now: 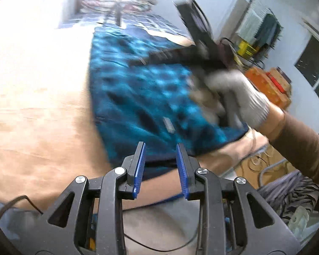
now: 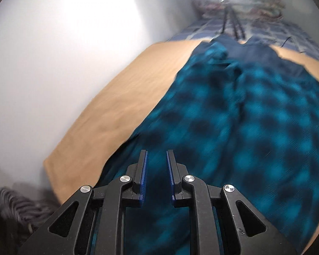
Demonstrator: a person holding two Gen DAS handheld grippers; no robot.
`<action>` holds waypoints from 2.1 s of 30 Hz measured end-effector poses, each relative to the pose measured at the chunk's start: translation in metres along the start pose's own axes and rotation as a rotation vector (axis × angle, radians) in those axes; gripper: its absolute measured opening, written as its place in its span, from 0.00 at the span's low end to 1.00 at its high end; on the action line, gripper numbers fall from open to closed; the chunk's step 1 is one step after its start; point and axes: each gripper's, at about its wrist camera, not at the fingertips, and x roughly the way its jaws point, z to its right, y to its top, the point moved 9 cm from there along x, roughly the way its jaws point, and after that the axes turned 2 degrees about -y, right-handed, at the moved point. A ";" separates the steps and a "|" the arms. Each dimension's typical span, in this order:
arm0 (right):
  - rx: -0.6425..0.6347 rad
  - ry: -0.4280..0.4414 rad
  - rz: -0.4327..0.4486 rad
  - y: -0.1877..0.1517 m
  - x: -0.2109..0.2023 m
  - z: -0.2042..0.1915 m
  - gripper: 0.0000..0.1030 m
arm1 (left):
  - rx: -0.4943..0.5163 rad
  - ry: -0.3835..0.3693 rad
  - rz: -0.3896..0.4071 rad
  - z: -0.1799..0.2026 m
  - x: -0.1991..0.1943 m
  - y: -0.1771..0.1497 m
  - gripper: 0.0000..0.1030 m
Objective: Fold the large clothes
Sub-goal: 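Open both grippers and lift them off the folded shirt, then grasp the unfolded sleeve cuff with the right gripper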
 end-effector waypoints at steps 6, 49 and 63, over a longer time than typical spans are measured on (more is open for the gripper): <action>-0.090 -0.013 -0.094 -0.053 0.021 -0.021 0.15 | -0.099 0.022 -0.005 -0.038 0.008 0.008 0.27; 0.557 -0.608 0.197 -0.186 -0.294 0.257 0.54 | 0.031 -0.091 -0.050 0.060 0.061 0.079 0.40; 0.909 -0.384 0.209 -0.268 -0.294 0.305 0.54 | 0.090 -0.117 -0.077 0.092 0.085 0.078 0.40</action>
